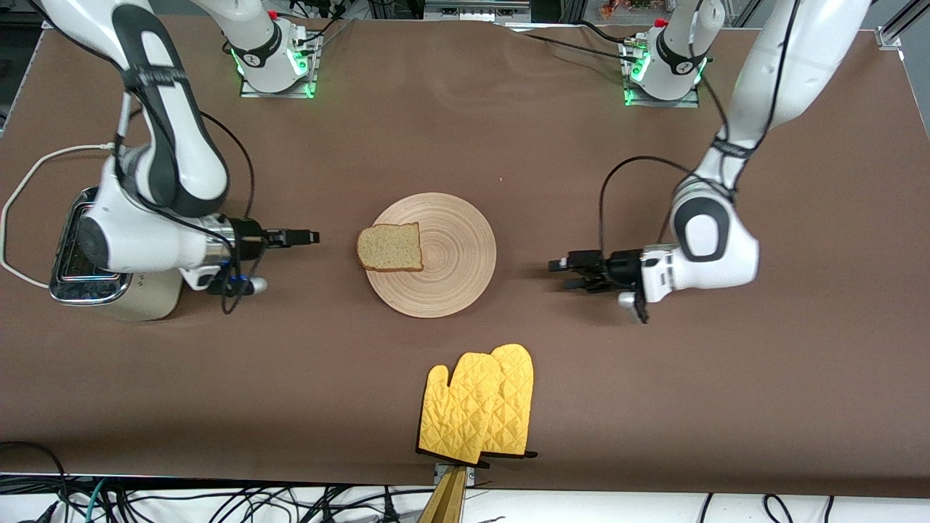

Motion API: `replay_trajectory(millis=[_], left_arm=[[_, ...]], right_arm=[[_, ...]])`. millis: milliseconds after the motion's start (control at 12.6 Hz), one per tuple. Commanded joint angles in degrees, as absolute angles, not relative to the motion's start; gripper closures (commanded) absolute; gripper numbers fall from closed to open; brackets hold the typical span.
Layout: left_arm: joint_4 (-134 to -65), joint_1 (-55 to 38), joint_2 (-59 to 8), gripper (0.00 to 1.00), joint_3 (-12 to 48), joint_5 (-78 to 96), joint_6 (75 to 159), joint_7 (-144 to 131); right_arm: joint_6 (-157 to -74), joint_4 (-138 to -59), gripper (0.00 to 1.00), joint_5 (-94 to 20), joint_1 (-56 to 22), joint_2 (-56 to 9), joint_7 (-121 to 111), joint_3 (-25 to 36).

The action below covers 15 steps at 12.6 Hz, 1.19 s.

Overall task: Move plate and put bread in toaster
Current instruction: 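Grasp the bread slice edge with the right gripper while the left retreats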

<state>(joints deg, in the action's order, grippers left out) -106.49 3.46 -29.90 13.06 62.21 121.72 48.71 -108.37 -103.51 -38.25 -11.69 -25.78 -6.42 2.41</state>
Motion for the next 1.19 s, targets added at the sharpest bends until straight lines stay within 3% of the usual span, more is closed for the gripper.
replay_trajectory(millis=[0, 159, 238, 317, 397, 556, 635, 952, 1111], left_arm=[[-112.7, 9.0, -19.0, 0.00, 13.4, 52.3, 121.6, 50.3], [-117.4, 10.2, -11.8, 0.00, 13.4, 51.5, 121.7, 49.8], [-118.9, 11.8, -8.1, 0.00, 13.4, 49.9, 122.2, 49.7], [-118.8, 13.4, -5.5, 0.00, 13.4, 47.0, 122.3, 49.7], [-119.0, 14.1, -2.8, 0.00, 13.3, 43.3, 122.2, 49.6], [-118.9, 14.8, 1.7, 0.00, 11.5, 35.8, 121.4, 49.5], [-118.7, 14.4, 2.9, 0.00, 9.4, 33.1, 119.7, 49.2], [-114.4, 9.2, 3.9, 0.00, -2.5, 21.3, 112.2, 45.4], [-111.5, 8.3, 4.8, 0.00, -3.9, 15.3, 108.4, 42.8]], right_arm=[[-117.6, -108.4, 0.00, -45.2, -13.0, -26.4, -11.1, 0.0], [-125.3, -110.6, 0.01, -45.4, -14.0, -28.7, -15.0, -1.8], [-127.2, -110.6, 0.07, -45.7, -13.9, -29.9, -15.7, -3.0], [-127.6, -110.8, 0.30, -47.4, -14.0, -30.3, -15.8, -3.3], [-127.7, -110.9, 0.40, -48.9, -14.0, -30.8, -16.2, -3.4], [-126.8, -110.8, 0.88, -49.0, -14.0, -31.3, -17.0, -3.4], [-126.6, -110.7, 1.00, -49.0, -14.0, -31.2, -17.0, -3.4], [-122.4, -109.2, 1.00, -49.0, -13.3, -29.5, -16.3, -2.7], [-116.4, -106.4, 1.00, -48.1, -13.3, -28.2, -14.9, 0.0]])
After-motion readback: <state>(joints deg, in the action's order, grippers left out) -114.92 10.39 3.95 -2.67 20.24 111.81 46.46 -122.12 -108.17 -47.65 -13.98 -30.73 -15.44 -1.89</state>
